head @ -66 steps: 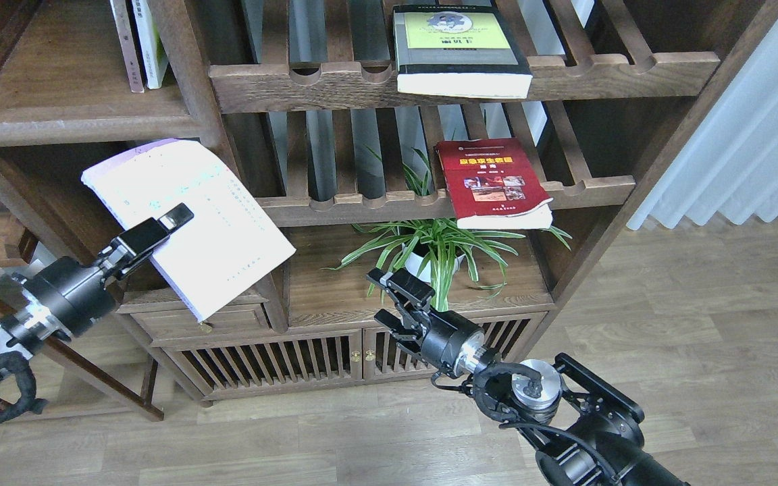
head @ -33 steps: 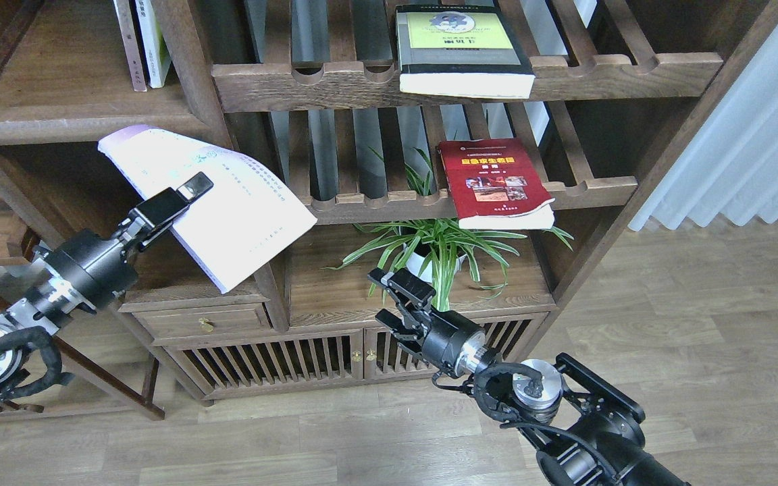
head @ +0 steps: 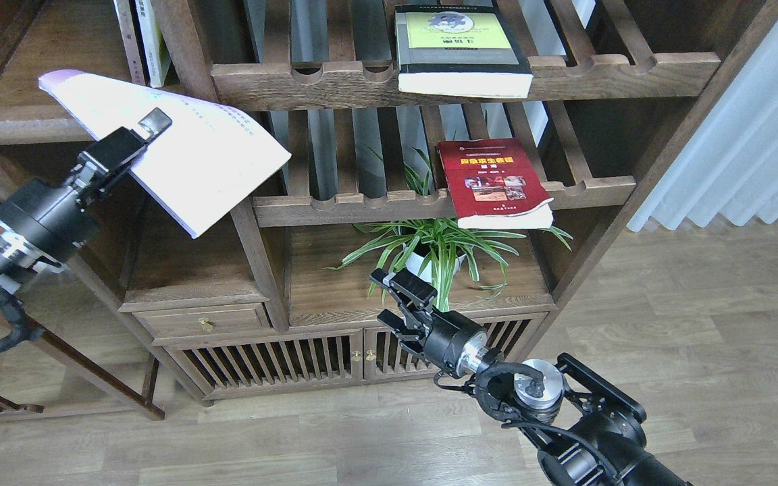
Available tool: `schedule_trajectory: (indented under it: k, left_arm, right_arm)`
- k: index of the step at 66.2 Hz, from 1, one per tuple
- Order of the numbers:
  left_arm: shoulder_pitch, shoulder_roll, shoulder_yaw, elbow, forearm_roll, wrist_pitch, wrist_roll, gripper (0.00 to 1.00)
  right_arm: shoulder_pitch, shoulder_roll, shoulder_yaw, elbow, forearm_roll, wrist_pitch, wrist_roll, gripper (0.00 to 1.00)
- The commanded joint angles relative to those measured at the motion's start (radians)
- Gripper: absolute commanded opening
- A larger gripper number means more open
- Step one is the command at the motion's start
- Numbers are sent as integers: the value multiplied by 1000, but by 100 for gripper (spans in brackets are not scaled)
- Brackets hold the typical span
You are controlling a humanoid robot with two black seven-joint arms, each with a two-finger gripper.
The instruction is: Organize books on shelf
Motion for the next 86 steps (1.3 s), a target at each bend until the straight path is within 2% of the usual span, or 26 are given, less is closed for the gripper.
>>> schedule_trajectory:
  k: [1,22,33,49,60,71,74,86]
  left_arm:
    - [1,20,-26,-1,-1,0,0,12]
    - [1,91,-63,-1,-1,0,0,12]
    - [-1,144,-63,1,1,0,3,16]
    - [-2,216,-66,4,1,0,20,6]
    - [-4,263,-71,8,1,0,22,4]
    - [-13,325,-74,18,5,0,63,3]
    - [-57,329,-78,34,16,0,85,3]
    - [-130,327,-78,71,42,0,92,2]
  right_arm:
    - [0,0,-2,0,0,0,0,99]
    - [-2,-1,-2,0,0,0,0,99]
    - [0,3,-5,0,0,0,0,99]
    - [0,5,-5,0,0,2,0,99]
    - [0,5,-3,0,0,0,0,99]
    - [1,5,-3,0,0,0,0,99]
    - [5,5,-5,-1,0,0,0,99]
    - [6,5,-5,-2,0,2,0,99]
